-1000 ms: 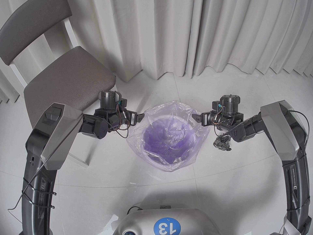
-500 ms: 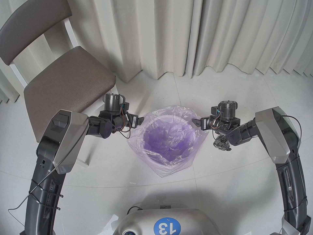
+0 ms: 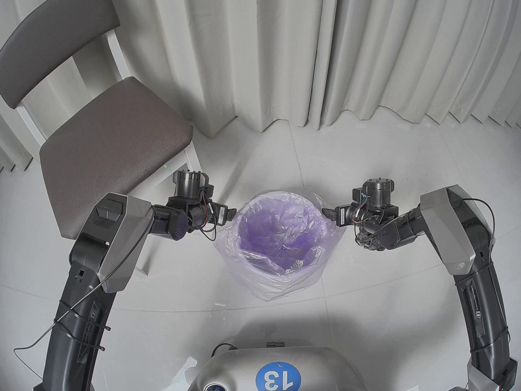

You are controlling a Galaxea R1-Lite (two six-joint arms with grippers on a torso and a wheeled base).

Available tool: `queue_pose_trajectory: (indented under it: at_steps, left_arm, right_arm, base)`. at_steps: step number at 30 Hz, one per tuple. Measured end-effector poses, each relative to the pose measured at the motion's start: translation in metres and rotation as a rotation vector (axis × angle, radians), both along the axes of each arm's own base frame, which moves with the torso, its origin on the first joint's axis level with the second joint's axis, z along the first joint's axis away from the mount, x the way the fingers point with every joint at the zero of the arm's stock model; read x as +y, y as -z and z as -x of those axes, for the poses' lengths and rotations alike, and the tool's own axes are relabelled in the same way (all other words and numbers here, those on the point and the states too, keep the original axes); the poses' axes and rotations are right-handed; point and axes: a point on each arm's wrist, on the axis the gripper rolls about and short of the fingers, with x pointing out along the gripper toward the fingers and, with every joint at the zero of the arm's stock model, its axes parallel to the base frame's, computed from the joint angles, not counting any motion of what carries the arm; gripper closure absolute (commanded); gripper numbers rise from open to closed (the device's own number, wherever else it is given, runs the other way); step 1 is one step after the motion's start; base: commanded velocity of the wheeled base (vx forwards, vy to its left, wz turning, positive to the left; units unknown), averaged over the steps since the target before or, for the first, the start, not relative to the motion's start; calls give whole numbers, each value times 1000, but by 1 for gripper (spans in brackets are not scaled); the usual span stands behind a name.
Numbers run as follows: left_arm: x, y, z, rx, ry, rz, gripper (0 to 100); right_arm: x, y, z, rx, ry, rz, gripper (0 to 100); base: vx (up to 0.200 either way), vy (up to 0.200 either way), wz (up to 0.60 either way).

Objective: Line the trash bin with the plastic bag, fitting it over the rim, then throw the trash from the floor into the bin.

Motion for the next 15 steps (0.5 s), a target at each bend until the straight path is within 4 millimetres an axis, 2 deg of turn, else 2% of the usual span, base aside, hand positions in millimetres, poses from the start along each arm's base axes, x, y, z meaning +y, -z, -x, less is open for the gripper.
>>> queue_pose_trajectory:
  at_steps: [11, 15]
  left_arm:
    - [5, 8, 6, 39, -24, -12, 0]
    - [12, 3, 8, 31, -39, -4, 0]
  right_arm:
    - [-1, 17, 2, 29, 22, 17, 0]
    - [-2, 16, 2, 30, 29, 18, 0]
  base:
    - [0, 0, 0]
    - [0, 0, 0]
